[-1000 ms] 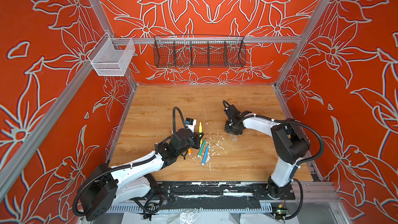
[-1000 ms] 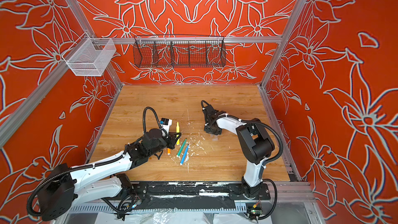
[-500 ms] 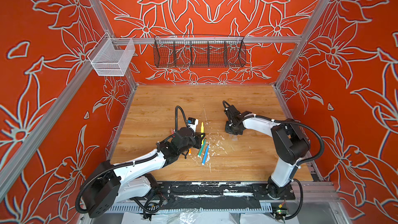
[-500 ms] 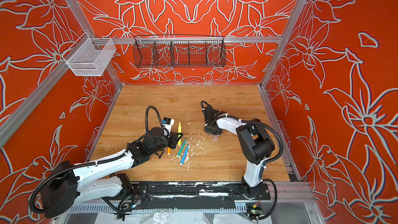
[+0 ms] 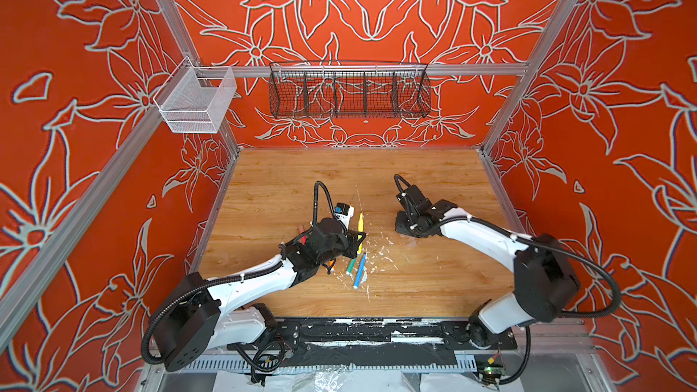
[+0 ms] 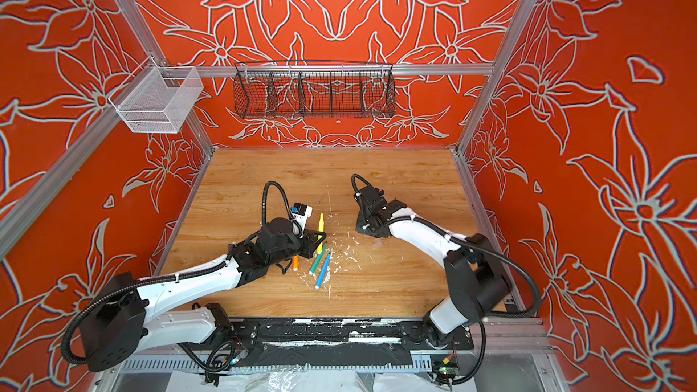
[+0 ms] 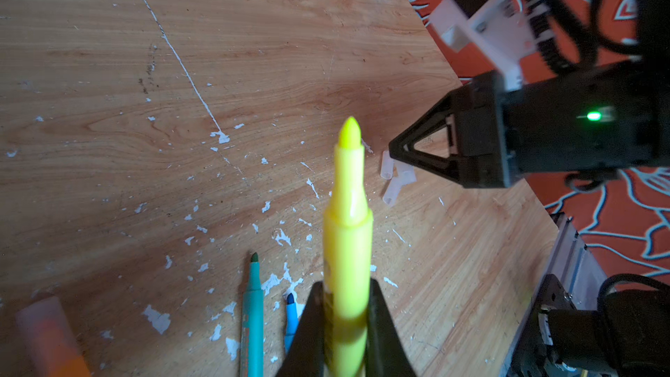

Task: Insert pens into pen caps
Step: Pick up the pen cap from the center of the table.

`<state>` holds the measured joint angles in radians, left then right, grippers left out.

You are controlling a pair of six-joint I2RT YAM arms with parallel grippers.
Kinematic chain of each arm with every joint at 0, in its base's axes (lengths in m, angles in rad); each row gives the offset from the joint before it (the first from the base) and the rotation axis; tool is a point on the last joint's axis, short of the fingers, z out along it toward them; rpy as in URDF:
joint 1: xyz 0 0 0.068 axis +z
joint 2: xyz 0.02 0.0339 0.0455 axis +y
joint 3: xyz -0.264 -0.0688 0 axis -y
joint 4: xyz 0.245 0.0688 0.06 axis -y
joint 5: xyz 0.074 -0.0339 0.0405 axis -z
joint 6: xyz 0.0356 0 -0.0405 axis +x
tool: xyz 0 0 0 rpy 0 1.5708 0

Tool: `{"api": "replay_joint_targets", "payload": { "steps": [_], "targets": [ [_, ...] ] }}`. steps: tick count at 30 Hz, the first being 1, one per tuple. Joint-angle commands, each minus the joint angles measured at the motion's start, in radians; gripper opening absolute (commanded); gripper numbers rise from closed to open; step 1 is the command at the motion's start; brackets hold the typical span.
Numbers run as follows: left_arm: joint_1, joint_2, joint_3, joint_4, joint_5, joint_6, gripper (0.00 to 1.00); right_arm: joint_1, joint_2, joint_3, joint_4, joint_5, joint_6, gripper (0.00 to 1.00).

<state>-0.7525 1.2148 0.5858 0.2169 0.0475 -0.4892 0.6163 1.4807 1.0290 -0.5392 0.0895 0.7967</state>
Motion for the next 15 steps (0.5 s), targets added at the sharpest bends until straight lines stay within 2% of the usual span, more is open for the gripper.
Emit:
{"api": "replay_joint_targets", "payload": {
  "steps": [1,4,8,15],
  "targets": [
    [0.005,-0.016,0.004,-0.002,0.009,-0.007,0.00,0.053,-0.078,-0.060,0.040,0.054,0.125,0.10],
    [0.006,-0.012,-0.003,0.009,0.009,-0.008,0.00,0.055,-0.175,-0.127,0.167,0.061,0.180,0.05],
    [0.008,0.005,0.015,-0.003,0.028,-0.012,0.00,0.056,-0.290,-0.217,0.424,0.060,0.160,0.07],
    [0.010,-0.004,0.020,0.033,0.140,0.036,0.00,0.069,-0.276,-0.138,0.459,0.045,0.093,0.04]
  ]
}}
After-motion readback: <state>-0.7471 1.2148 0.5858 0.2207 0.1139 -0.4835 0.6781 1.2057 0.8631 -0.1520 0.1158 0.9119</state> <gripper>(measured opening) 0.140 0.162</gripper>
